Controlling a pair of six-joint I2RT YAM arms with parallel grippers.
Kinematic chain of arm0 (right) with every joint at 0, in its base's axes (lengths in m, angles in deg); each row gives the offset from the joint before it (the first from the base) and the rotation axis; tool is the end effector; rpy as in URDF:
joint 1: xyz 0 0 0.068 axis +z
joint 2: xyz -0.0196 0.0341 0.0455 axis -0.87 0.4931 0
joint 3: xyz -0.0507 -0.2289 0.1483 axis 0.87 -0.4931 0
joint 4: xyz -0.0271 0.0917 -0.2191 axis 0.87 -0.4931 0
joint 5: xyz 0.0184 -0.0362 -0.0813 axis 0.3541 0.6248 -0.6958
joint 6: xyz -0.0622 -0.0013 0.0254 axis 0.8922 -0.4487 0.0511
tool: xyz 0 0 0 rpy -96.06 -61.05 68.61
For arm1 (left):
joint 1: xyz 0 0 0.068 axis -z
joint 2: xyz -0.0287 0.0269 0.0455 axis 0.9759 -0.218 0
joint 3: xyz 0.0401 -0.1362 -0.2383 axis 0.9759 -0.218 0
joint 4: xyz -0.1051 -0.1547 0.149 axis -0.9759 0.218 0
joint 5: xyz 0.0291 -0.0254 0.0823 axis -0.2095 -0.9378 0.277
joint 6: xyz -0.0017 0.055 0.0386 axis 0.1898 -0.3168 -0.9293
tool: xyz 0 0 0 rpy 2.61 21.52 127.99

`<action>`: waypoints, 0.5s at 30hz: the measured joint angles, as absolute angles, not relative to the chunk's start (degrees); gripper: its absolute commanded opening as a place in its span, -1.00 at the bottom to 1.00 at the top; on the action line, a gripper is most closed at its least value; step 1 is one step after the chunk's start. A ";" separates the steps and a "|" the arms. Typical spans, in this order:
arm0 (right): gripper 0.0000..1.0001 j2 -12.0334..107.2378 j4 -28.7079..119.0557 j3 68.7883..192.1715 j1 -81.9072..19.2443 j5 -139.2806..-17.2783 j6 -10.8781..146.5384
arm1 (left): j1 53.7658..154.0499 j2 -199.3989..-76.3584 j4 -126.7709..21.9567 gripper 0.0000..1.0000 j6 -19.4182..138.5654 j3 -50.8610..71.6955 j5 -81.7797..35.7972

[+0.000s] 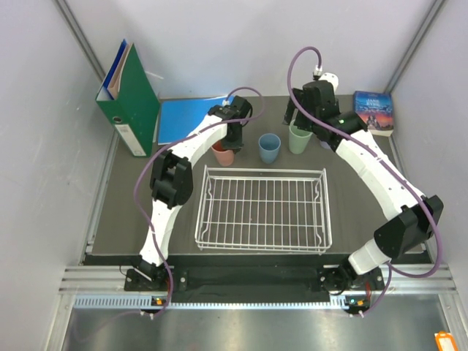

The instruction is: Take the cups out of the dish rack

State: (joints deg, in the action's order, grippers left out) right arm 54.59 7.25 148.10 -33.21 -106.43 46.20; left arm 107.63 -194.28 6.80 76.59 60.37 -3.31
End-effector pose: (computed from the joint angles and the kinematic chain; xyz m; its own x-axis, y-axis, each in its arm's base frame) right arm 0.3014 0.1341 0.3935 -0.5098 0.2393 -0.8263 0.0846 0.9698 0.2286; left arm 0.4174 -0.2309 0.2195 -0.9011 -0.0180 -0.4333 -0.0060 0.9996 -0.0290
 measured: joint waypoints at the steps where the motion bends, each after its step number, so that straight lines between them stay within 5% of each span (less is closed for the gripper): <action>1: 0.68 54.59 7.27 147.90 -33.21 -106.41 46.22 | 107.63 -194.26 6.84 -0.18 76.70 60.37 -3.31; 15: 0.67 54.59 7.22 147.86 -33.21 -106.50 46.59 | 107.56 -189.36 6.10 0.49 76.86 59.54 0.45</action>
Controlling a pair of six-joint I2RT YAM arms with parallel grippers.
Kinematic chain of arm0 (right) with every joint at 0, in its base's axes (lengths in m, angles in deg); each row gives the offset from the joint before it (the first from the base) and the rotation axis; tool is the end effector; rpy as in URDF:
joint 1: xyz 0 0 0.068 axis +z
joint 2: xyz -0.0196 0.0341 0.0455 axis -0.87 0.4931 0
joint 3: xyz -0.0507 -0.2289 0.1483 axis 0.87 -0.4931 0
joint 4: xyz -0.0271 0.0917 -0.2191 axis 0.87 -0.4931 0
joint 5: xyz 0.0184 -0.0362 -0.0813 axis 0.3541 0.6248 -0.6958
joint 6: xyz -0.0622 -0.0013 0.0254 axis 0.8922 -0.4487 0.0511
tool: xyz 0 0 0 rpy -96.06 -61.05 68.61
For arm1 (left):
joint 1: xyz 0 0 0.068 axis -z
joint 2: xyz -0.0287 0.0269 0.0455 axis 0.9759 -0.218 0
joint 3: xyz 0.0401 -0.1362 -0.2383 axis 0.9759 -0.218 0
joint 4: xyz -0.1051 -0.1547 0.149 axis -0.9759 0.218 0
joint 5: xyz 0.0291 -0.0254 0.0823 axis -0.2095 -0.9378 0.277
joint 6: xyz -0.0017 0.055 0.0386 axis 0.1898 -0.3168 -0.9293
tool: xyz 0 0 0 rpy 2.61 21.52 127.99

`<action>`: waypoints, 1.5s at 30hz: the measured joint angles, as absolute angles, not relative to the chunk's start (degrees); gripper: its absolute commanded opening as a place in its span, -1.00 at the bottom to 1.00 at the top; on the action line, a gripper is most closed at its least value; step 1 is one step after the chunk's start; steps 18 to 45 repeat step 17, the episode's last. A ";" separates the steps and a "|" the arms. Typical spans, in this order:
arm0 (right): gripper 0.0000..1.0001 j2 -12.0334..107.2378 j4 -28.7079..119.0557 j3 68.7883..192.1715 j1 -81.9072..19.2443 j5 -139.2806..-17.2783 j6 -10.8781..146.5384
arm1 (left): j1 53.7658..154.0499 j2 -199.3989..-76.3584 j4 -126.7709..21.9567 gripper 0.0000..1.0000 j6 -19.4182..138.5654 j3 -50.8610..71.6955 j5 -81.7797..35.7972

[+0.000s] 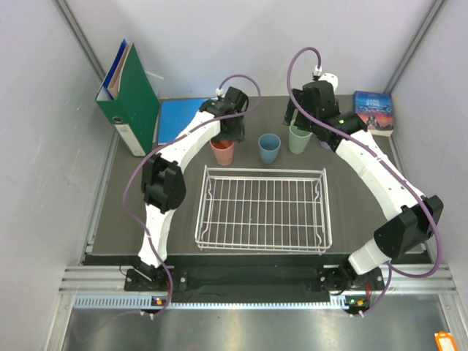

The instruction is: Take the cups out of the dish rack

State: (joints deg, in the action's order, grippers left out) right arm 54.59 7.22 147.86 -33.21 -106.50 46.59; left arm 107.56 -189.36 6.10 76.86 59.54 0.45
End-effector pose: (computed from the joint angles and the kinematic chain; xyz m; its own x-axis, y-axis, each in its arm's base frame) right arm 0.3014 0.1340 0.3922 -0.5134 0.2309 -0.8265 0.0830 0.9720 0.2200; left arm 0.4101 -0.2220 0.2556 -0.8513 -0.0443 -0.5229 -0.0371 0.9990 -0.0243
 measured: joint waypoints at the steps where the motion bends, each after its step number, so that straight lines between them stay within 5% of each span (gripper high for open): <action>1: 0.67 54.59 7.22 147.86 -33.21 -106.52 46.61 | 107.56 -188.25 5.92 0.57 76.99 59.52 0.78; 9: 0.73 54.33 7.86 147.49 -33.19 -107.50 47.16 | 108.70 -175.02 3.48 0.71 77.51 58.93 7.23; 11: 0.75 53.02 9.59 145.43 -33.19 -107.77 47.66 | 110.31 -170.87 3.19 0.98 76.97 57.14 11.64; 17: 0.77 45.87 14.07 136.23 -33.19 -108.79 49.63 | 118.64 -158.09 0.28 0.98 73.82 42.84 24.25; 45: 0.77 45.87 14.07 136.23 -33.19 -108.79 49.63 | 118.64 -158.09 0.28 0.98 73.82 42.84 24.25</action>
